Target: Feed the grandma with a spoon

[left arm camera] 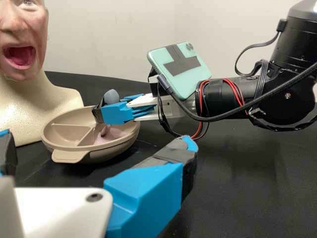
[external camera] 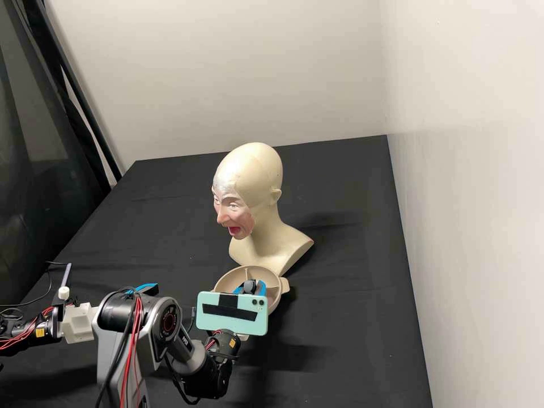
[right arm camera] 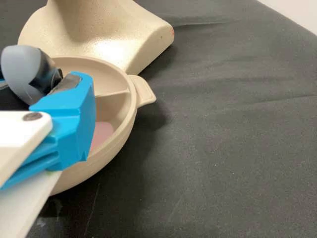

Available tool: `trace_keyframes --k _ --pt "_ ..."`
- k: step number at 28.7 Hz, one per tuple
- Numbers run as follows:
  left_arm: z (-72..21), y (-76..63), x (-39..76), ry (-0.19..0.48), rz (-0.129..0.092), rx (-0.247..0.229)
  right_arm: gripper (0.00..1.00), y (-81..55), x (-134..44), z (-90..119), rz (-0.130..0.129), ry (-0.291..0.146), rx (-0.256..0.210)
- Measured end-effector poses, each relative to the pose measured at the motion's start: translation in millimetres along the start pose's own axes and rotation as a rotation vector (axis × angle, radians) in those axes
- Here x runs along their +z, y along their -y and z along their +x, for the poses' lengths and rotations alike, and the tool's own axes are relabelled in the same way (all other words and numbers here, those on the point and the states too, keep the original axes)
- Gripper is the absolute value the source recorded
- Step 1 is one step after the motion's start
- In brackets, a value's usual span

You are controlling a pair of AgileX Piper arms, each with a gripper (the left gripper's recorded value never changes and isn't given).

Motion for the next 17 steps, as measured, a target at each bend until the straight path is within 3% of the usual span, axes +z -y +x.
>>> trace_keyframes --k 7,12,17 --pt "0.0 0.0 0.0 0.000 0.000 0.000 0.00 -1.8 -1.9 -0.7 -0.001 0.002 -0.001" --pt "0.0 0.0 0.0 0.000 0.000 0.000 0.00 -5.9 -4.5 -7.6 0.001 0.027 -0.016" --pt "0.0 0.0 0.0 0.000 0.000 0.000 0.00 -15.0 -11.9 -15.0 0.024 0.012 -0.005"
